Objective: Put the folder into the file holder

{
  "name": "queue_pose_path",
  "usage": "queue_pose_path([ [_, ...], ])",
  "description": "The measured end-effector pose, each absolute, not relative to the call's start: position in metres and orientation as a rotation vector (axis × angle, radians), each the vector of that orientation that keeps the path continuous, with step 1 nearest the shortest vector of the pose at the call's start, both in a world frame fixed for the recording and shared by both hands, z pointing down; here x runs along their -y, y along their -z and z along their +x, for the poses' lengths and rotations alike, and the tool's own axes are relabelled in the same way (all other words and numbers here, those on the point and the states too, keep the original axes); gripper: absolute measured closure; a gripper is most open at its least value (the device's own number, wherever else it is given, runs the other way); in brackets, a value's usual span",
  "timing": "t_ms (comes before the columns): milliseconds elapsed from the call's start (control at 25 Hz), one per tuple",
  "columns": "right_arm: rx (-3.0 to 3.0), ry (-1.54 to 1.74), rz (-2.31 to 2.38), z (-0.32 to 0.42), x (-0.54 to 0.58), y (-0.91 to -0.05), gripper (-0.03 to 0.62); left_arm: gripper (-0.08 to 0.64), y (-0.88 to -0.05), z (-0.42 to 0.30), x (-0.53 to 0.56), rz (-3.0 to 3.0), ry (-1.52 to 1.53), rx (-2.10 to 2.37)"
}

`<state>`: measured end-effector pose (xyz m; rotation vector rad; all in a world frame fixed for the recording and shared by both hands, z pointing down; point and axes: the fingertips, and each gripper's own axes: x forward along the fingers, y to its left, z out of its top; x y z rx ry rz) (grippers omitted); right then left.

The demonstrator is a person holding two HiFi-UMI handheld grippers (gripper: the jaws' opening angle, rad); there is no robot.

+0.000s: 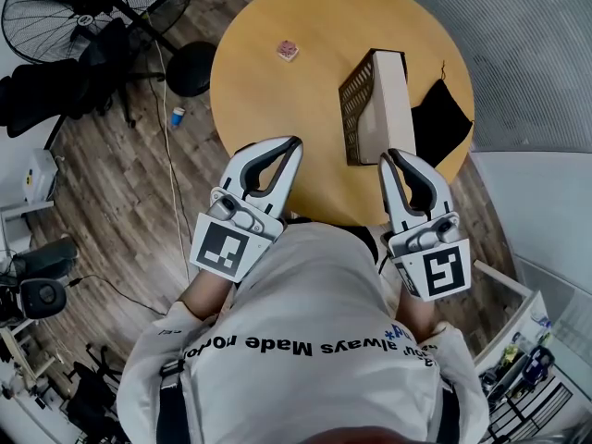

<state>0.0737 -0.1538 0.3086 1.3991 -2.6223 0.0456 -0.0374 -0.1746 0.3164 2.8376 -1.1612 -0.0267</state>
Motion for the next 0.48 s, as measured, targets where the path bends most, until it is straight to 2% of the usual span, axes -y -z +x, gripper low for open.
queue_pose_path([
  [480,2.621,-0.038,1.4,0.0722,0.1495,-0.3074,0.538,0.535,-0.3151,-0.0403,0.1702,2.836,0.032,1.17],
])
